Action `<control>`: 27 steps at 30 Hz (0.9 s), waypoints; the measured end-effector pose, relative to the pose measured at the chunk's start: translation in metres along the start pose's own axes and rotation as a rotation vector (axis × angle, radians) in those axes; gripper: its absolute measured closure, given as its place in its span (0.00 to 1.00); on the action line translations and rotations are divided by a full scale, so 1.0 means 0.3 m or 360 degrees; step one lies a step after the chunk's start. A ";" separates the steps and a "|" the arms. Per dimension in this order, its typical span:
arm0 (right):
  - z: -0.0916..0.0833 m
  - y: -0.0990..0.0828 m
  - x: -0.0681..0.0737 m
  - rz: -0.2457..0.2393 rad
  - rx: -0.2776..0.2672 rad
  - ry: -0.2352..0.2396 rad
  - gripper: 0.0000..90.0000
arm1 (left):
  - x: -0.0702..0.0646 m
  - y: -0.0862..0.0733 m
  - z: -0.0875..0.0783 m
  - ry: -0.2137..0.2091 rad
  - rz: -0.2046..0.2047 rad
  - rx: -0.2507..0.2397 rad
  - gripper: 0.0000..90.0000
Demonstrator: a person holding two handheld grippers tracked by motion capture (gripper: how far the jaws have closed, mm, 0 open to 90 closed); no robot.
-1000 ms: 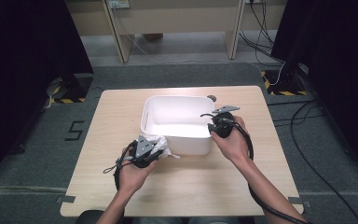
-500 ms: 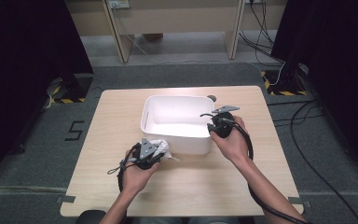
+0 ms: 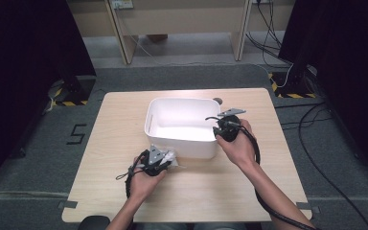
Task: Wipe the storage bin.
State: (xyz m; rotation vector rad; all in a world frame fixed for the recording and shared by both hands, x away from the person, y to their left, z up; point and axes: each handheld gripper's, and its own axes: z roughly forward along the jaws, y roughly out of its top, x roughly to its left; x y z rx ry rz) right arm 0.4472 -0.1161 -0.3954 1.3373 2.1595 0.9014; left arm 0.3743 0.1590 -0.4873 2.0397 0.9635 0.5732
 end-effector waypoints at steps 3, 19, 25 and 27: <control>0.000 0.000 0.000 -0.0001 -0.0001 -0.0001 0.75 | -0.003 -0.008 0.014 -0.0010 0.0001 0.0018 0.84; -0.001 -0.001 0.003 -0.0009 -0.0003 -0.0012 0.75 | -0.020 -0.005 0.035 -0.0027 -0.0003 0.0034 0.84; -0.001 -0.001 0.006 -0.0003 -0.0004 -0.0011 0.75 | -0.028 0.015 0.029 -0.0034 0.0002 0.0021 0.84; -0.001 -0.001 0.008 0.0002 -0.0004 -0.0012 0.75 | -0.031 0.022 0.025 -0.0033 -0.0001 0.0010 0.84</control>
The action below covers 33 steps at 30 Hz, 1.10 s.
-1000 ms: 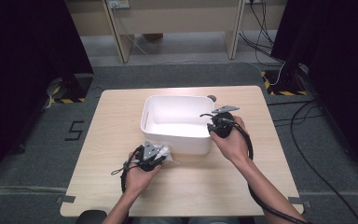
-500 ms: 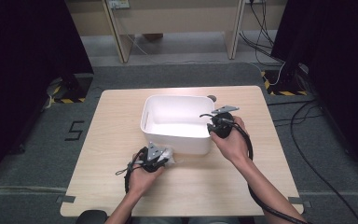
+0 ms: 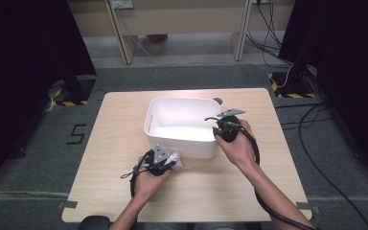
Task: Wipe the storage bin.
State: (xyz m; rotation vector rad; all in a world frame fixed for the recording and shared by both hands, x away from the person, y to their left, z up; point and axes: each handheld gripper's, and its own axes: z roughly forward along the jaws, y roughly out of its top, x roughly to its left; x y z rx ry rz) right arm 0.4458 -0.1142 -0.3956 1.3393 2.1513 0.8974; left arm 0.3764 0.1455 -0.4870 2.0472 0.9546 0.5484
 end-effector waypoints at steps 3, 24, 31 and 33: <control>0.000 0.000 0.001 -0.0006 0.0000 0.0001 0.75 | -0.004 0.012 -0.011 0.0005 0.0006 -0.0021 0.84; 0.001 0.001 0.002 -0.0012 -0.0005 -0.0004 0.74 | -0.023 0.129 -0.094 -0.0002 0.0038 -0.0159 0.84; 0.001 0.001 0.001 -0.0020 -0.0006 -0.0005 0.74 | -0.028 0.143 -0.099 -0.0002 0.0045 -0.0163 0.84; 0.001 0.001 0.001 -0.0017 -0.0005 -0.0007 0.74 | -0.026 0.143 -0.098 -0.0006 0.0041 -0.0163 0.84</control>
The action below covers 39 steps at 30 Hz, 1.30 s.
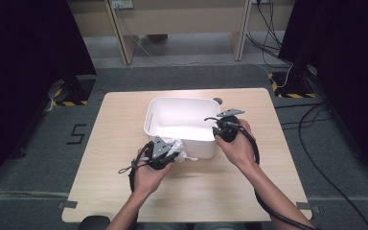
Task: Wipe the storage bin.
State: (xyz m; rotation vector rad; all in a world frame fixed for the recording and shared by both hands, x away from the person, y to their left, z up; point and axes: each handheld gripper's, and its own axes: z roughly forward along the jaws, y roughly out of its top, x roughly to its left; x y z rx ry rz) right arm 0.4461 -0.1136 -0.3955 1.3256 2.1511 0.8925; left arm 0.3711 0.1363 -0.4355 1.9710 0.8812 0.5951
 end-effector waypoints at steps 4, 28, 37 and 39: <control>0.000 0.000 0.001 0.0003 -0.0001 0.0000 0.74 | 0.001 -0.002 0.002 0.0003 0.0001 -0.0001 0.84; 0.001 0.001 0.004 0.0006 -0.0005 0.0002 0.73 | -0.011 -0.065 0.071 -0.0010 0.0033 0.0081 0.84; 0.001 0.001 0.006 0.0009 -0.0004 -0.0002 0.73 | -0.013 -0.083 0.098 -0.0032 0.0008 0.0106 0.84; 0.001 0.001 0.006 0.0008 -0.0005 -0.0002 0.73 | -0.015 -0.086 0.103 -0.0028 0.0014 0.0112 0.84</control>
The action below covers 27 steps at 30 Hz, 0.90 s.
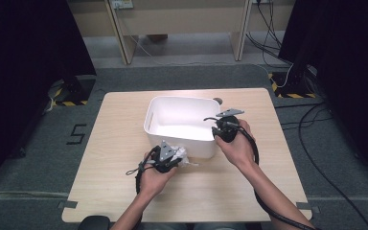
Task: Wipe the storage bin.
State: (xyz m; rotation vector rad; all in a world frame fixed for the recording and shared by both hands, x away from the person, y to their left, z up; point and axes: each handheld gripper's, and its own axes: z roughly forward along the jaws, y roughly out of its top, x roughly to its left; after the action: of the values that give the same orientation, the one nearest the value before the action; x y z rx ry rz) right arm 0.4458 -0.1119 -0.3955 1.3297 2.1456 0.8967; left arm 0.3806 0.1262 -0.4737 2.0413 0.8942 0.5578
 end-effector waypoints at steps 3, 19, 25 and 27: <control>0.000 0.000 0.001 -0.0001 0.0000 0.0000 0.73 | 0.001 -0.005 0.007 0.0000 0.0003 0.0014 0.84; 0.001 0.001 0.001 -0.0014 -0.0005 0.0004 0.73 | 0.001 -0.022 0.031 -0.0010 -0.0010 0.0058 0.84; 0.002 0.001 0.001 -0.0011 -0.0005 0.0004 0.73 | 0.001 -0.021 0.031 -0.0008 -0.0009 0.0060 0.84; 0.003 0.002 -0.001 -0.0009 -0.0005 0.0008 0.73 | 0.000 -0.021 0.031 -0.0005 -0.0011 0.0058 0.84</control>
State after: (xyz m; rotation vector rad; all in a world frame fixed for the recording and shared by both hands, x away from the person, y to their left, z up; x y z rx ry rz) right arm 0.4470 -0.1117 -0.3956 1.3202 2.1498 0.9017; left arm 0.3841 0.1240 -0.4841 2.0704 0.9152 0.5381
